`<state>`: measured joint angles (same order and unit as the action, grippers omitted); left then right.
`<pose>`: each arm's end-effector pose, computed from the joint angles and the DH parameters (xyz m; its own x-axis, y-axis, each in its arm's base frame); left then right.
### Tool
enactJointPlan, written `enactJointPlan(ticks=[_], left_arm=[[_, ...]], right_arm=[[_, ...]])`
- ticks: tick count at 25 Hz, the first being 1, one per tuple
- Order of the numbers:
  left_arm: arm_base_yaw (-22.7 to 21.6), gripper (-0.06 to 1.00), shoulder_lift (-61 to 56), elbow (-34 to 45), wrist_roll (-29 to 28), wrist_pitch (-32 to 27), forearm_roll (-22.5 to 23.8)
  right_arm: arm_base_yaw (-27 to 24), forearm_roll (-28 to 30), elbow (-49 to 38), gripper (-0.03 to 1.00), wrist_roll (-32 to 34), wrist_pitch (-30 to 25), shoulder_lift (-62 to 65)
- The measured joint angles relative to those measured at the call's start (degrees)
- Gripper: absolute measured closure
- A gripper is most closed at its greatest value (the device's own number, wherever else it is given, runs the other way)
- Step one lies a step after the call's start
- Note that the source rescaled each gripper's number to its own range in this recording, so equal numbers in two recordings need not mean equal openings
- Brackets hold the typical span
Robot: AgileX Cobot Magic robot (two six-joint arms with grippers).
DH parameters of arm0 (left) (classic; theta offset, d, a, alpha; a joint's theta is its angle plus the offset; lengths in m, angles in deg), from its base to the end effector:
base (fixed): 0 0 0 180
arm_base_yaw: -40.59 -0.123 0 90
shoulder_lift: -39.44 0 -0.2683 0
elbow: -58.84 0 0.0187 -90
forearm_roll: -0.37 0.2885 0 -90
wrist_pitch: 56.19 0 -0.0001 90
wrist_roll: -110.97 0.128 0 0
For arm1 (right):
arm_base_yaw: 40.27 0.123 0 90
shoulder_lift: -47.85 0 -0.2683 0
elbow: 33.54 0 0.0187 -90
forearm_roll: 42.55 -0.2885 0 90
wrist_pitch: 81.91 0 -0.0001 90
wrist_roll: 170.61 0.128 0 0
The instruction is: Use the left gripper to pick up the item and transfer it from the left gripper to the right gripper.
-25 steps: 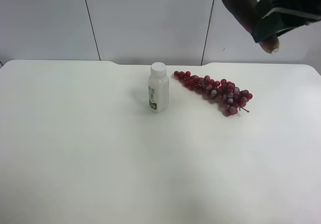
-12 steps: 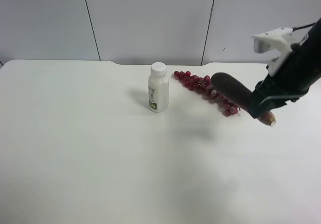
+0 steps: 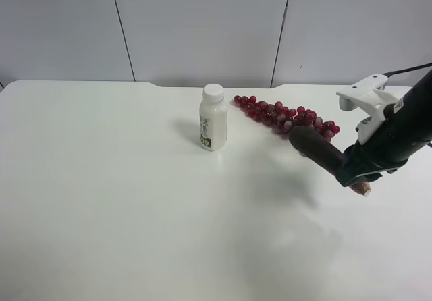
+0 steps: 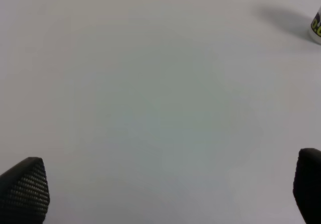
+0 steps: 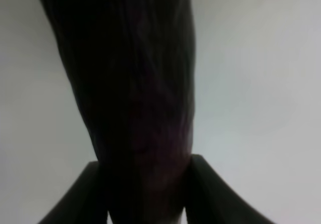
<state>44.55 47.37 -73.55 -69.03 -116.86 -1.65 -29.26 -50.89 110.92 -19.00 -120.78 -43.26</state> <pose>0.0759 -0.0092 0.2821 -0.4420 0.0133 -0.8969 0.0889 0.9956 -0.0291 0.2729 0.0650 0.1108 -0.8014 -0.5340 -0.2695 -0.5513 0.8342 -0.0134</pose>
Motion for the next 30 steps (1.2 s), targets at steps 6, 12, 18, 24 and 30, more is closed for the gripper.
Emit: enactJointPlan(ticks=[6,12,18,24,30], left_arm=[[0.00,-0.05,0.00,0.00,0.00,0.00,0.00],[0.00,-0.05,0.00,0.00,0.00,0.00,0.00],[0.00,-0.05,0.00,0.00,0.00,0.00,0.00],[0.00,-0.05,0.00,0.00,0.00,0.00,0.00],[0.00,-0.05,0.00,0.00,0.00,0.00,0.00]], right_arm=[[0.00,0.04,-0.70,0.96,-0.32,2.74,-4.86],[0.00,0.17,-0.70,0.96,-2.28,3.77,-9.37],[0.00,0.56,-0.70,0.96,-2.83,4.05,-11.67],[0.00,1.70,-0.70,0.94,-2.89,4.18,-11.75],[0.00,1.81,-0.70,0.16,-2.31,5.62,-11.75]])
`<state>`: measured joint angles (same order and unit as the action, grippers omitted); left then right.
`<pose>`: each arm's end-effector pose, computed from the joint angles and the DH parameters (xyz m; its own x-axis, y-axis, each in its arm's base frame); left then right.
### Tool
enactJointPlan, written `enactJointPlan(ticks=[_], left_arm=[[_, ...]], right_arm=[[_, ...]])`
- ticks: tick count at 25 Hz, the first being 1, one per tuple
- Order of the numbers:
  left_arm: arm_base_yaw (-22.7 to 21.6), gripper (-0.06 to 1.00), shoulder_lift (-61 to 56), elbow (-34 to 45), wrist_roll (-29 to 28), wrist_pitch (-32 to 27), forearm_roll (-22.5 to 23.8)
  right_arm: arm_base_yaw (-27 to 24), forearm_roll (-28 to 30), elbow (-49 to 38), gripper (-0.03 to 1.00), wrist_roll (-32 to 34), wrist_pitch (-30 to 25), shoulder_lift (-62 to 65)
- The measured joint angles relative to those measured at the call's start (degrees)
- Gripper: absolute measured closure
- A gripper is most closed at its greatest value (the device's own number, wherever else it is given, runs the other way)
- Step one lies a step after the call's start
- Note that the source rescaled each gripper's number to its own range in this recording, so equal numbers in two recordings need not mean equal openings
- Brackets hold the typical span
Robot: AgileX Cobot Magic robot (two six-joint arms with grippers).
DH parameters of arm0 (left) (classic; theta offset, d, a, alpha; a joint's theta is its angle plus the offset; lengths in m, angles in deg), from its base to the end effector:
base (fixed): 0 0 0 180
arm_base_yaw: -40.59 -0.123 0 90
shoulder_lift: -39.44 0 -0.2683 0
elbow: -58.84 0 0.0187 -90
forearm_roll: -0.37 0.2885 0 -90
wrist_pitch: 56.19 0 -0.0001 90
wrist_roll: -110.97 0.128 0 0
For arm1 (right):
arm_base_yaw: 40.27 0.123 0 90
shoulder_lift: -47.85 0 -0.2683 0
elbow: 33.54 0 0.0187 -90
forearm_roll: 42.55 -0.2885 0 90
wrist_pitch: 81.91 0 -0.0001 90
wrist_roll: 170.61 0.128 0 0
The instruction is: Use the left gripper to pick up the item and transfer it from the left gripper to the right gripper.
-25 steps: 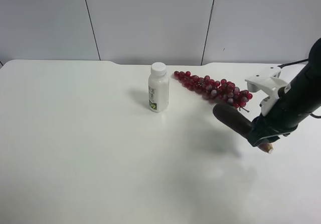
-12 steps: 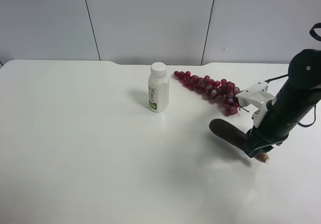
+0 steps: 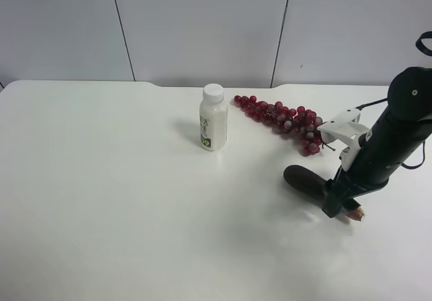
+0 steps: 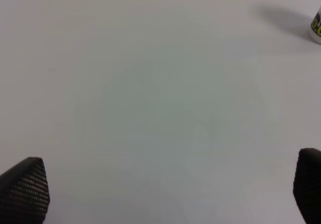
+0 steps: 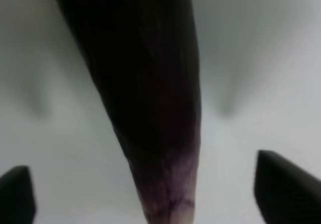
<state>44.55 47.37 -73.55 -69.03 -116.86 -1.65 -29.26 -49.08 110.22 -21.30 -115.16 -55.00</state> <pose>0.0759 -0.0092 0.2821 -0.4420 0.0133 -0.8969 0.0889 0.9956 -0.0291 0.2734 0.0613 0.0522 -0.7950 -0.5879 -0.1496 -0.5944 0.8042 -0.0022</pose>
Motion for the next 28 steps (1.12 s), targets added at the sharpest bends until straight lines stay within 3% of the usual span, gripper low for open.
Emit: enactJointPlan(ticks=[3,8,16,22,28], left_arm=[[0.00,-0.05,0.00,0.00,0.00,0.00,0.00],[0.00,-0.05,0.00,0.00,0.00,0.00,0.00],[0.00,-0.05,0.00,0.00,0.00,0.00,0.00],[0.00,-0.05,0.00,0.00,0.00,0.00,0.00],[0.00,-0.05,0.00,0.00,0.00,0.00,0.00]], right_arm=[[0.00,0.07,0.00,0.02,0.40,0.33,0.00],[0.00,0.07,0.37,-0.02,0.50,-1.19,0.26],[0.00,1.03,9.72,-0.03,2.82,-17.33,9.97],[0.00,2.31,11.38,-0.03,8.20,-29.25,23.69],[0.00,2.42,11.00,-0.03,14.29,-35.37,40.61]])
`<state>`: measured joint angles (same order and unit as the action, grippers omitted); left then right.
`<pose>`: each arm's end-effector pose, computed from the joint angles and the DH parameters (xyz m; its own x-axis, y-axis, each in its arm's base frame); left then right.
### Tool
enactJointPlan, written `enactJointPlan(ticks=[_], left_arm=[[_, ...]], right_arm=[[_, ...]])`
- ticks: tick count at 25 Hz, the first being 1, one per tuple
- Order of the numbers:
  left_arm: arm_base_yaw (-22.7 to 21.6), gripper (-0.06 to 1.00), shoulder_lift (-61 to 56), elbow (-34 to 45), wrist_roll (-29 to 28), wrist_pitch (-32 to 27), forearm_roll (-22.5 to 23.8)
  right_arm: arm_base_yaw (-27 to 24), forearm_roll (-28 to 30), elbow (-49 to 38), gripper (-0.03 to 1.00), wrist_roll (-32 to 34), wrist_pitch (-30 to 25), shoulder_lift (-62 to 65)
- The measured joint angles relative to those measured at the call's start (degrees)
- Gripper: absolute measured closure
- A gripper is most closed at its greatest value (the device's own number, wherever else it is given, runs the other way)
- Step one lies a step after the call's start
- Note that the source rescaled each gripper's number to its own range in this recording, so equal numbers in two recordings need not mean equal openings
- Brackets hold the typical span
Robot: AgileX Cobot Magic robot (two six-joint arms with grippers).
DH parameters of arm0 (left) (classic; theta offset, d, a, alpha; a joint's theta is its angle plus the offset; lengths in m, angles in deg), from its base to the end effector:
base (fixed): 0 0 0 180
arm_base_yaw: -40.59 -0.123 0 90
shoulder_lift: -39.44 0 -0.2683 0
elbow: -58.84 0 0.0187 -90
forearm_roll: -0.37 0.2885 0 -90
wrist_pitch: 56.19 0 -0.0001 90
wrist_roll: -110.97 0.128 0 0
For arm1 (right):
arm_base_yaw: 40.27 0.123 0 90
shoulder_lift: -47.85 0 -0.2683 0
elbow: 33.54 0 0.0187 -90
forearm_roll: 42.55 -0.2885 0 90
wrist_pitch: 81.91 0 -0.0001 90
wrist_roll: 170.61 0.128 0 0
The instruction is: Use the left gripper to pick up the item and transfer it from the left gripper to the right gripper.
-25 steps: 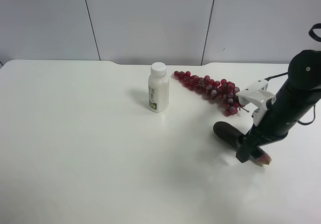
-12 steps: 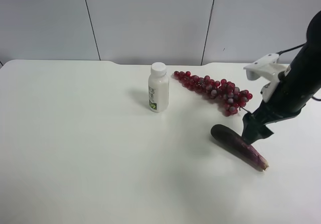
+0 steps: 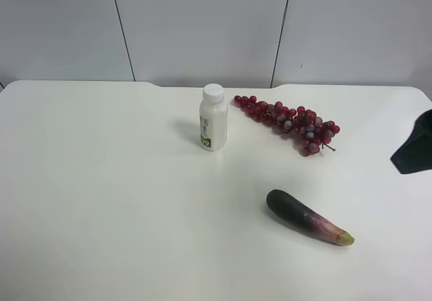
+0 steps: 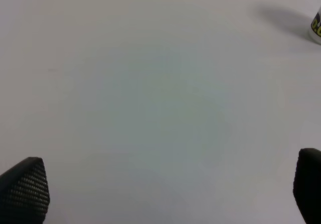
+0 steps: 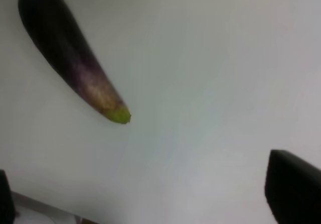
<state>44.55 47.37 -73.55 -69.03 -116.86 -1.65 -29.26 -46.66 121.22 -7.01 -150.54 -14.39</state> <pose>0.0759 -0.0092 0.2821 -0.4420 0.0133 -0.8969 0.0889 0.9956 -0.0291 0.2086 0.0493 0.2750 -0.8111 -0.4192 -0.4078 -0.4405 0.8966 -0.0454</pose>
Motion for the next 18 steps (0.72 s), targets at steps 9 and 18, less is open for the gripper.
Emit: enactJointPlan(ticks=[9,18], left_arm=[[0.00,-0.05,0.00,0.00,0.00,0.00,0.00],[0.00,-0.05,0.00,0.00,0.00,0.00,0.00]], right_arm=[[0.00,-6.06,-12.15,-0.03,4.68,-0.76,29.49],[0.00,-5.23,-21.18,-0.03,9.40,6.25,52.13]])
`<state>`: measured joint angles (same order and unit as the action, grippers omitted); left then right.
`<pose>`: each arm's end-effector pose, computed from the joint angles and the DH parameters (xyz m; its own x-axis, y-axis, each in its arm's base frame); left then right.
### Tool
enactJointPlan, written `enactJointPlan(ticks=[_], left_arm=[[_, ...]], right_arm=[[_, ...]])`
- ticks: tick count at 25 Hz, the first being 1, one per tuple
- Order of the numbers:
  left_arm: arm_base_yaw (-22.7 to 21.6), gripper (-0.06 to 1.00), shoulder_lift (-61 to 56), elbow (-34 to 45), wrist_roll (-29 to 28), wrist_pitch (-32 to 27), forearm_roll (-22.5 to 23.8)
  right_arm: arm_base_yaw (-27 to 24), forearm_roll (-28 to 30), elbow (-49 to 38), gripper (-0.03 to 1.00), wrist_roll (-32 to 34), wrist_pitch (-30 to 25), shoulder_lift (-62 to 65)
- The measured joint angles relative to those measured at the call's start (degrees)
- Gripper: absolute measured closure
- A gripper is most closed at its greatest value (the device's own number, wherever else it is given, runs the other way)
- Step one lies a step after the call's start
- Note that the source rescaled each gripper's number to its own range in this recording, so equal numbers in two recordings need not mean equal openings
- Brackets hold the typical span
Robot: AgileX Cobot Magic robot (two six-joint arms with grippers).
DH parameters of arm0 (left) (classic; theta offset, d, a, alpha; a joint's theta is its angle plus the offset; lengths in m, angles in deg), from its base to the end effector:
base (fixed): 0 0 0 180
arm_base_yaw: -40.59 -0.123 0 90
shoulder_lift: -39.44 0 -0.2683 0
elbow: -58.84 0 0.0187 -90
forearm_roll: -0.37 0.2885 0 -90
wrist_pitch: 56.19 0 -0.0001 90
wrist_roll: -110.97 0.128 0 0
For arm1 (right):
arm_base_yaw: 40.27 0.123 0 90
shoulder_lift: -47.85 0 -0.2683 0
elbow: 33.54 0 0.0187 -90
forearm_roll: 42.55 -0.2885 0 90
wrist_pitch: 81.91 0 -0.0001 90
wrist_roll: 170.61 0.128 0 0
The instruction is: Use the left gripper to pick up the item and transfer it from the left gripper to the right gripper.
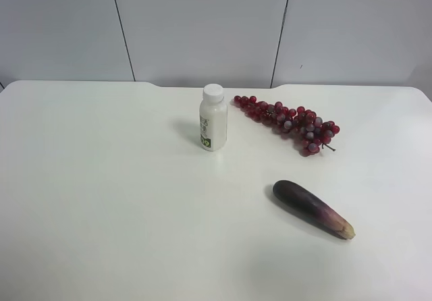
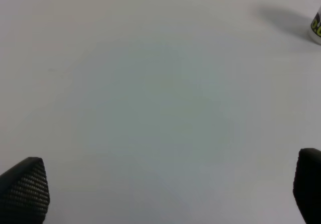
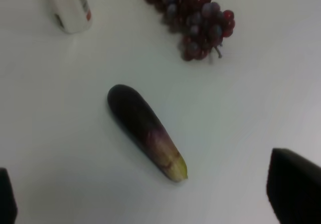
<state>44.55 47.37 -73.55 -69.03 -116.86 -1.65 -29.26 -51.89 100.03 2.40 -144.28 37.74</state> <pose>0.0759 -0.0092 0.2821 -0.4420 0.0133 -0.8969 0.0889 0.9956 -0.0291 0.0725 0.0329 0.2841 -0.4550 -0.1347 -0.8803 -0.3341 0.9421 0.0285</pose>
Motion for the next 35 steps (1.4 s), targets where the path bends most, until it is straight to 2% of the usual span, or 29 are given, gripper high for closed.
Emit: enactJointPlan(ticks=[8,23,27,32,35], left_arm=[[0.00,-0.05,0.00,0.00,0.00,0.00,0.00],[-0.07,-0.05,0.00,0.00,0.00,0.00,0.00],[-1.92,-0.05,0.00,0.00,0.00,0.00,0.00],[-6.36,-0.05,0.00,0.00,0.00,0.00,0.00],[-7.62,-0.05,0.00,0.00,0.00,0.00,0.00]], right_arm=[[0.00,3.27,-1.36,-0.03,4.40,1.72,1.99],[-0.32,3.80,-1.36,-0.03,4.40,1.72,1.99],[-4.34,3.80,-1.36,-0.03,4.40,1.72,1.99],[-12.29,3.80,-1.36,-0.03,4.40,1.72,1.99],[-14.08,3.80,-1.36,-0.03,4.40,1.72,1.99]])
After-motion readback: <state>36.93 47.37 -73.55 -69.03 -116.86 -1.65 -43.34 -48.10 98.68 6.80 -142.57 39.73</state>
